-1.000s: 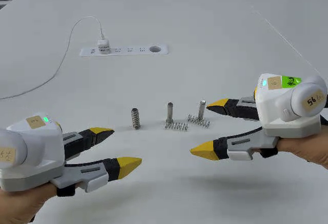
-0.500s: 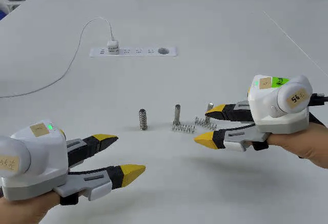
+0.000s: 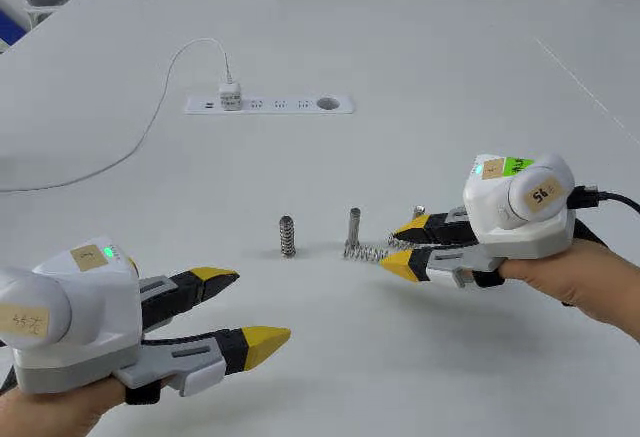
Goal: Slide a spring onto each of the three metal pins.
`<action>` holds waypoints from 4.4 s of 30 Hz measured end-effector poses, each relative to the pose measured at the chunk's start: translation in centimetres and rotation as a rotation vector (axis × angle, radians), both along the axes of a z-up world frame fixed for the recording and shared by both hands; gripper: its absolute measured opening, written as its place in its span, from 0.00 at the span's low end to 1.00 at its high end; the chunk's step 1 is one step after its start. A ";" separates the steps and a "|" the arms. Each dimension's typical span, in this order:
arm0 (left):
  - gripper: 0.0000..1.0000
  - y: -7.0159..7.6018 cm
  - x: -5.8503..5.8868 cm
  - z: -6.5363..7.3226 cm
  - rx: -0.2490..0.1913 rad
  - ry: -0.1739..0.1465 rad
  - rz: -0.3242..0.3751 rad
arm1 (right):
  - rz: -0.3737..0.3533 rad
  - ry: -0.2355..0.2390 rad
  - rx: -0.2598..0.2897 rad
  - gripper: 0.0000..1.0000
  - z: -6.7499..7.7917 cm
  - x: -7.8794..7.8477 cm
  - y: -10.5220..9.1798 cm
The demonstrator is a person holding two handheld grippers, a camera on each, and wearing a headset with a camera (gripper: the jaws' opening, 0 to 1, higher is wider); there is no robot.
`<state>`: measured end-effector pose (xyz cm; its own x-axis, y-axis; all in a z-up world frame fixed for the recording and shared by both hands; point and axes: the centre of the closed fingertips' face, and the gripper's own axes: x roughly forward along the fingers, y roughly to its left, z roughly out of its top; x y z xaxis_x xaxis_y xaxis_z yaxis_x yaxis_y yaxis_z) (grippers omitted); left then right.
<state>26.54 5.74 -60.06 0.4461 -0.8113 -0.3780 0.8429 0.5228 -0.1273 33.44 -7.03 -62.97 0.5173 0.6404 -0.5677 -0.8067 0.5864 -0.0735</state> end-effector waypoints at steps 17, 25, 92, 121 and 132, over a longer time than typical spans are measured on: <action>0.52 0.0 -0.3 -0.1 -0.002 0.005 0.000 | 0.004 0.053 -0.024 0.17 -2.0 0.5 0.5; 0.51 0.2 -0.2 -0.1 -0.002 0.006 0.003 | -0.006 0.081 -0.018 0.14 -2.5 0.5 0.6; 0.21 -7.1 -1.8 -0.4 0.064 -0.077 -0.305 | 0.399 0.071 -0.081 0.11 2.4 -9.4 4.5; 0.12 -7.9 -2.5 -0.8 0.092 -0.093 -0.347 | 0.417 0.031 0.036 0.11 6.4 -9.9 6.4; 0.11 -8.7 -2.5 0.0 0.067 -0.095 -0.350 | 0.411 -0.013 0.079 0.11 7.7 -9.6 7.7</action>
<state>24.03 -2.97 -60.05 0.1820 -0.8959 -0.4053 0.9785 0.2056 -0.0151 23.83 0.71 -55.29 0.2164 0.8366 -0.5033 -0.9740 0.2201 -0.0530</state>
